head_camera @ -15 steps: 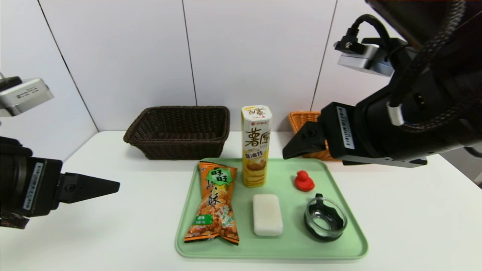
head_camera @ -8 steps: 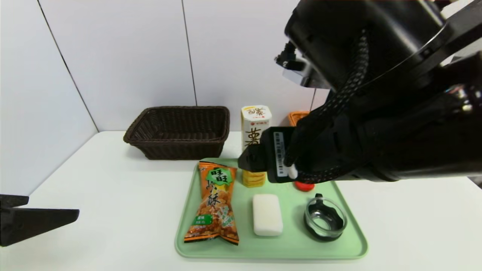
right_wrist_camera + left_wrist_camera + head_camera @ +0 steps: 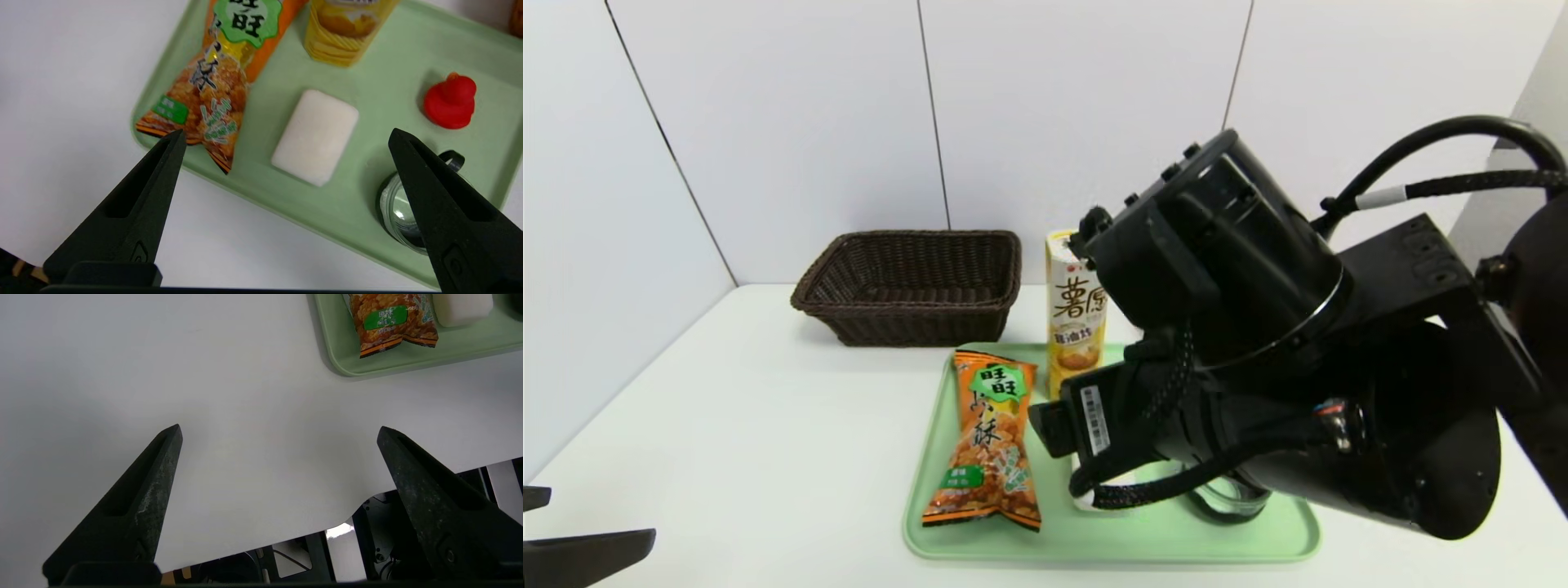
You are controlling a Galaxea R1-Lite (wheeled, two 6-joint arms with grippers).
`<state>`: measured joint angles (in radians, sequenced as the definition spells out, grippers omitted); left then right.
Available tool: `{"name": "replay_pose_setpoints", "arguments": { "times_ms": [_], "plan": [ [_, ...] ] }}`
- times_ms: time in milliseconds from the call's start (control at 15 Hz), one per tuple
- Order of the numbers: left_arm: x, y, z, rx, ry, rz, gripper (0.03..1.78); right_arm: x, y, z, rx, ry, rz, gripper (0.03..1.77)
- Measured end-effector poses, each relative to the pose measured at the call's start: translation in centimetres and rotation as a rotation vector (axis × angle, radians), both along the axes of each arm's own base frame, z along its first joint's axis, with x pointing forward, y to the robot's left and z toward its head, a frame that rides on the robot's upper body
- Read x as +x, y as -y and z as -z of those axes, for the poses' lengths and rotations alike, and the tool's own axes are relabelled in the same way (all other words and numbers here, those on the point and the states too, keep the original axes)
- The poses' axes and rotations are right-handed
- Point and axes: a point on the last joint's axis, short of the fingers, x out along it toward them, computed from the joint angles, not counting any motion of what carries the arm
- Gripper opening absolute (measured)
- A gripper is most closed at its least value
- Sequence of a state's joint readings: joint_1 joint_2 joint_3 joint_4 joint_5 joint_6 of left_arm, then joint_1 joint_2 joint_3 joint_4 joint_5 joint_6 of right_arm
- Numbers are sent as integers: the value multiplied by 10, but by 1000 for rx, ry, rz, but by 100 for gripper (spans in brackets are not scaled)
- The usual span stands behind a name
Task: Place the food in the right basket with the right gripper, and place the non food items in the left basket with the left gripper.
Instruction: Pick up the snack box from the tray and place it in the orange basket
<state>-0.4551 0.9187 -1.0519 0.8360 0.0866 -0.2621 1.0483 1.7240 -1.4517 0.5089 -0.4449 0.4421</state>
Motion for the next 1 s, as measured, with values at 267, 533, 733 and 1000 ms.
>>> {"name": "replay_pose_setpoints", "arguments": {
  "times_ms": [267,533,733,1000],
  "plan": [
    [3,1,1,5,-7,0,169,10,9,19,31,35,57,171],
    [8,4,2,12,-23,2,169,20,3,37,137,112,67,171],
    [10,5,3,15,-30,3,169,24,2,48,153,135,68,171],
    [11,5,3,17,-34,3,169,26,2,57,158,200,82,171]
  ]
}}
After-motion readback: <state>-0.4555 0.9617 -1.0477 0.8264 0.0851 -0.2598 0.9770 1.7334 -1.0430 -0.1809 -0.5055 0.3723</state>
